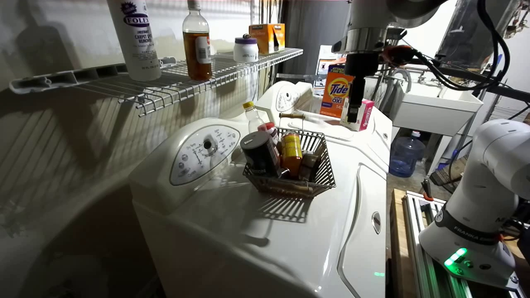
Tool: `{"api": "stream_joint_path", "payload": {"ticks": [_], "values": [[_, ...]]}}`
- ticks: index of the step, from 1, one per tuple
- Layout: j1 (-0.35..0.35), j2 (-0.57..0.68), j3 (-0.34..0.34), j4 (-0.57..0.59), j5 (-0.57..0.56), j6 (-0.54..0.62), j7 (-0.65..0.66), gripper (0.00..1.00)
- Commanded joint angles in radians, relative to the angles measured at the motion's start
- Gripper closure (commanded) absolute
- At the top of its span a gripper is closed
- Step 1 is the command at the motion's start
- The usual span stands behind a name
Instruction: Pick up the clear bottle with brown liquid and put it in the brown basket
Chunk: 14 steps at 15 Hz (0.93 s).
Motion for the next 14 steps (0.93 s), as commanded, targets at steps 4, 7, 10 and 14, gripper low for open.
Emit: {"api": "stream_joint_path", "payload": {"ticks": [4, 7, 10, 14], "values": [[0.082, 0.159, 0.157, 0.25, -0.062, 0.058, 0.01, 0.0], [0.08, 0.269, 0.179, 0.396, -0.052, 0.114, 0.063, 0.0], [0.078, 0.391, 0.185, 0.552, -0.046, 0.168, 0.105, 0.0], [0.085, 0.551, 0.189, 0.745, -0.033, 0.221, 0.139, 0.0]]}}
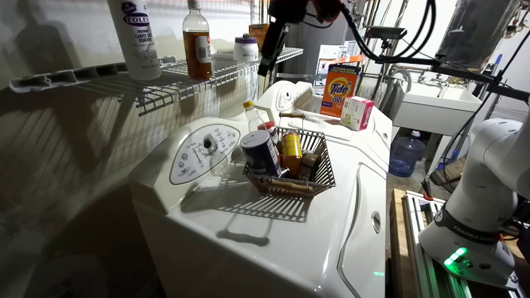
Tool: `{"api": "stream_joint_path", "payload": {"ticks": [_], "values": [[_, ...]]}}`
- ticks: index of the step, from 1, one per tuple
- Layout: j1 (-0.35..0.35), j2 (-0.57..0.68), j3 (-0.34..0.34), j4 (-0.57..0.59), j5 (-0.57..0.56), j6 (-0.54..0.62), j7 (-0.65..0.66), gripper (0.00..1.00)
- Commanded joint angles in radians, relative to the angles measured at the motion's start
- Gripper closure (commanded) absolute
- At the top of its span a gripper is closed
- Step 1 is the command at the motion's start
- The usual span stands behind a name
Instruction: Pick up the clear bottle with brown liquid and put it in the brown basket
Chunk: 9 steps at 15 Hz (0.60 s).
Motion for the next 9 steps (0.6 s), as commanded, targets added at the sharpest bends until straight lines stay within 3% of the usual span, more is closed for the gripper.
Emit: {"api": "stream_joint_path", "payload": {"ticks": [1, 6, 9], "values": [[0.003, 0.041, 0.0, 0.049, -0.001, 0.008, 0.007, 0.0], [0.004, 0.132, 0.004, 0.148, -0.001, 0.011, 0.02, 0.0], [-0.005, 0.105, -0.006, 0.074, 0.011, 0.134, 0.064, 0.0]]}}
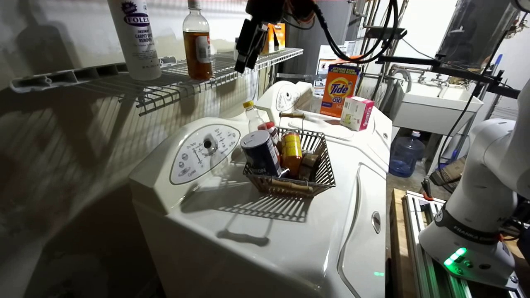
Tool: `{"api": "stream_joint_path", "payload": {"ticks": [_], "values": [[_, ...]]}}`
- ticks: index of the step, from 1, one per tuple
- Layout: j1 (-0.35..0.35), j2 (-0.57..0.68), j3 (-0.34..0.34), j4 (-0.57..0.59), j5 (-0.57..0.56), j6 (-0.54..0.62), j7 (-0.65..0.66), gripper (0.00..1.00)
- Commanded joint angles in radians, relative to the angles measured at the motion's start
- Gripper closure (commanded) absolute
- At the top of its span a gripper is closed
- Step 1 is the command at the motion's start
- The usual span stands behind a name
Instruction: Pick up the clear bottle with brown liquid and put it in the brown basket
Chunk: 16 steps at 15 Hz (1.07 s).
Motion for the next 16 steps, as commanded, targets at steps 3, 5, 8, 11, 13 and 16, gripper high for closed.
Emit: {"api": "stream_joint_path", "payload": {"ticks": [3, 5, 8, 11, 13, 16], "values": [[-0.001, -0.022, -0.008, -0.107, 0.02, 0.328, 0.072, 0.0], [0.001, -0.015, -0.006, -0.135, 0.032, 0.463, 0.102, 0.0], [0.002, 0.0, -0.006, -0.171, 0.024, 0.615, 0.133, 0.0], [0.004, 0.022, -0.004, -0.196, 0.018, 0.74, 0.145, 0.0], [0.004, 0.038, -0.003, -0.203, 0.006, 0.814, 0.145, 0.0], [0.004, 0.063, -0.007, -0.212, -0.034, 0.911, 0.158, 0.0]]}}
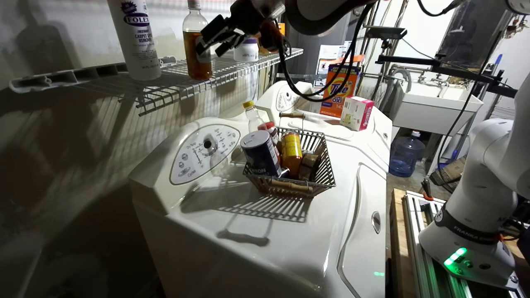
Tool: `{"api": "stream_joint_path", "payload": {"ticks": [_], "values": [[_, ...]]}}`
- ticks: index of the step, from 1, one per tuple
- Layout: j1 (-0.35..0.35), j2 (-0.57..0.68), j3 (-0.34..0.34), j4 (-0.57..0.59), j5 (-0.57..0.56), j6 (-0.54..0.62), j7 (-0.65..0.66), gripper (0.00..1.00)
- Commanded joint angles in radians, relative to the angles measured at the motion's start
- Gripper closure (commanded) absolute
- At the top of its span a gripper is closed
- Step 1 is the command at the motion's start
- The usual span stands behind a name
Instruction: Pick up the clear bottle with brown liquid and put it in the brown basket
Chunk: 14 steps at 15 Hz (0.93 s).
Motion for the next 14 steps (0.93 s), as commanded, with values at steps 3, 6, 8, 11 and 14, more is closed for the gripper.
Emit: {"api": "stream_joint_path", "payload": {"ticks": [3, 6, 8, 11, 14], "values": [[0.001, 0.05, -0.023, 0.0, -0.136, 0.159, 0.091, 0.0], [0.006, 0.073, -0.054, 0.013, -0.22, 0.211, 0.165, 0.0], [0.012, 0.087, -0.077, 0.022, -0.27, 0.239, 0.214, 0.0], [0.02, 0.101, -0.098, 0.033, -0.313, 0.262, 0.271, 0.0], [0.028, 0.113, -0.102, 0.04, -0.324, 0.27, 0.301, 0.0]]}}
